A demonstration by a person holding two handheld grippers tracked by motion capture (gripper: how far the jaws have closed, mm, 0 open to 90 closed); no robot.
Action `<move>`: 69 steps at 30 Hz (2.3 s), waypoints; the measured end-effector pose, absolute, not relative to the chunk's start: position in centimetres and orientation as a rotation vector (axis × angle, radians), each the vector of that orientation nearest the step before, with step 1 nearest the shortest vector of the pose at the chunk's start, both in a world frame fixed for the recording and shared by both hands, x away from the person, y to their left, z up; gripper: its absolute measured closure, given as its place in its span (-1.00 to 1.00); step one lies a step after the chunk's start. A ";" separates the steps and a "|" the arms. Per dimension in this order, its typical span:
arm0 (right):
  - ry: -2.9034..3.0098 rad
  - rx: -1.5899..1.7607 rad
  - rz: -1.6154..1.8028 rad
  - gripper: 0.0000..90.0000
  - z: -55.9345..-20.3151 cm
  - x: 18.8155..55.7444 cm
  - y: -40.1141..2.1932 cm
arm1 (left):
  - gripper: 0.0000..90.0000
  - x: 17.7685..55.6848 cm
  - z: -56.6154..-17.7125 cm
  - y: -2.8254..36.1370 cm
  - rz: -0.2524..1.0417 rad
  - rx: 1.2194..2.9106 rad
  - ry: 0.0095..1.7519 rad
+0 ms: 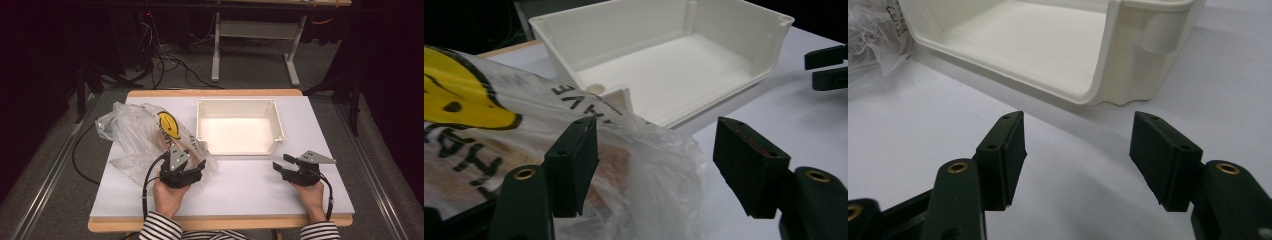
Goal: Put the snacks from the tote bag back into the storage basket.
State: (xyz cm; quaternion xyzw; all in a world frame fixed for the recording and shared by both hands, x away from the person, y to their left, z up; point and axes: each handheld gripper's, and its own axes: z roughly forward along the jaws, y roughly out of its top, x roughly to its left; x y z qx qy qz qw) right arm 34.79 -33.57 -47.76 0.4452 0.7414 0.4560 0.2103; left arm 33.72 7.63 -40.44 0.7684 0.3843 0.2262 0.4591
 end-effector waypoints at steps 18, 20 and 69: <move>2.054 1.253 1.273 -0.14 -47.8 34.8 -33.6 | -0.50 36.0 -41.6 14.6 0.596 1.923 1.178; 2.053 1.252 1.275 -0.14 -47.8 34.8 -33.6 | -0.51 36.2 -42.4 15.0 0.571 1.926 1.197; 2.050 1.272 1.237 -0.17 -47.8 34.9 -33.5 | 0.81 35.2 -48.4 12.7 0.496 2.066 1.093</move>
